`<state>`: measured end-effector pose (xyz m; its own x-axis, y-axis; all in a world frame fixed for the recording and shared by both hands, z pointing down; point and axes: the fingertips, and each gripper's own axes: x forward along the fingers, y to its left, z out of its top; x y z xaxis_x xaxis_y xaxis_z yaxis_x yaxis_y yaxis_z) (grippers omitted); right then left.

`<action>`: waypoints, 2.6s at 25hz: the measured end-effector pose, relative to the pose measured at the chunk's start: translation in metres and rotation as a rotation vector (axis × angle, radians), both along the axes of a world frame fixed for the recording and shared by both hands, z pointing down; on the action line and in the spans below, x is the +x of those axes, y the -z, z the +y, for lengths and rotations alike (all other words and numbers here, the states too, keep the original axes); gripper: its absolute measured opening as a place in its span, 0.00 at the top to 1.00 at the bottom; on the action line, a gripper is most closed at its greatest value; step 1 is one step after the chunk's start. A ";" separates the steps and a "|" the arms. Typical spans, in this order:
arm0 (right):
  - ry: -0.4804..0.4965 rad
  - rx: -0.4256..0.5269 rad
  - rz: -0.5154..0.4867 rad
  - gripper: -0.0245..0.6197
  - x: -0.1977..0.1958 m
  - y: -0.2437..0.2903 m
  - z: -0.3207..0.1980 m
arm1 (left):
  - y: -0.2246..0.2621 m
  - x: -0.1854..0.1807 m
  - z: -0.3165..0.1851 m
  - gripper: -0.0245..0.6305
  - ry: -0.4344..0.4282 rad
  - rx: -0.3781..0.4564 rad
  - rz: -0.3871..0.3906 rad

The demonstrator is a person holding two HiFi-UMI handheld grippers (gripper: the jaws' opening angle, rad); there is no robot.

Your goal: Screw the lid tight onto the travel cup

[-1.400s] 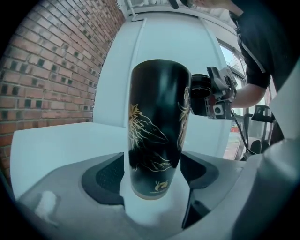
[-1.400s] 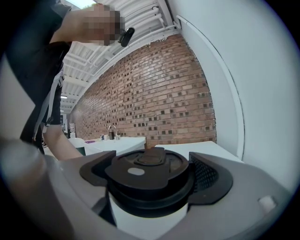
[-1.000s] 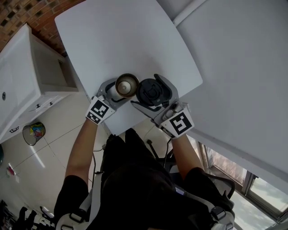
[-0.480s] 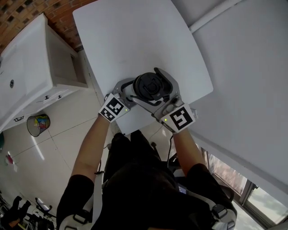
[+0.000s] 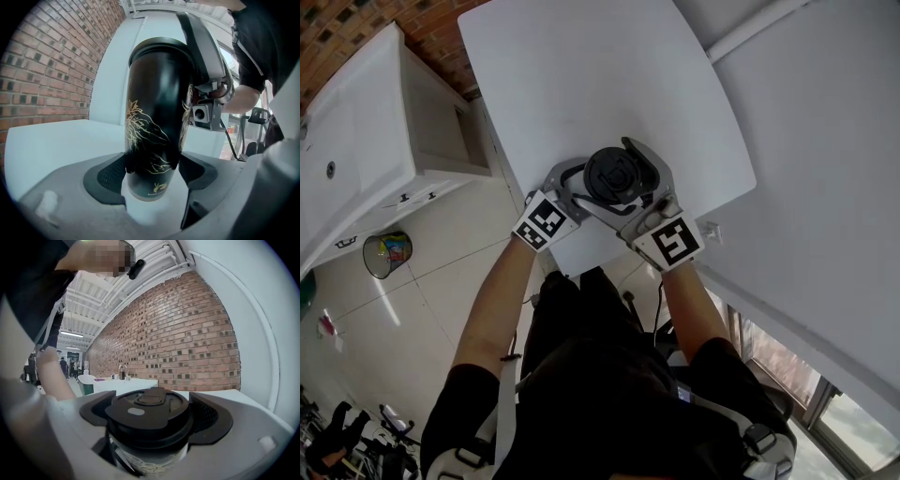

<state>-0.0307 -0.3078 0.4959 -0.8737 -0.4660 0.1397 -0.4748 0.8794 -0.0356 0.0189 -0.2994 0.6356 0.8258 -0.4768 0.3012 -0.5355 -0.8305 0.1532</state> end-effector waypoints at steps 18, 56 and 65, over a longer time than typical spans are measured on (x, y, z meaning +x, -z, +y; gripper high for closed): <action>-0.007 -0.045 0.017 0.22 -0.003 -0.006 0.000 | 0.001 0.000 0.000 0.42 0.001 -0.002 0.003; 0.118 -0.011 -0.026 0.11 0.013 0.004 0.001 | -0.001 -0.002 -0.002 0.42 -0.003 -0.007 0.003; 0.068 -0.020 -0.063 0.25 0.009 0.004 0.004 | 0.001 -0.003 -0.003 0.42 0.002 -0.010 0.012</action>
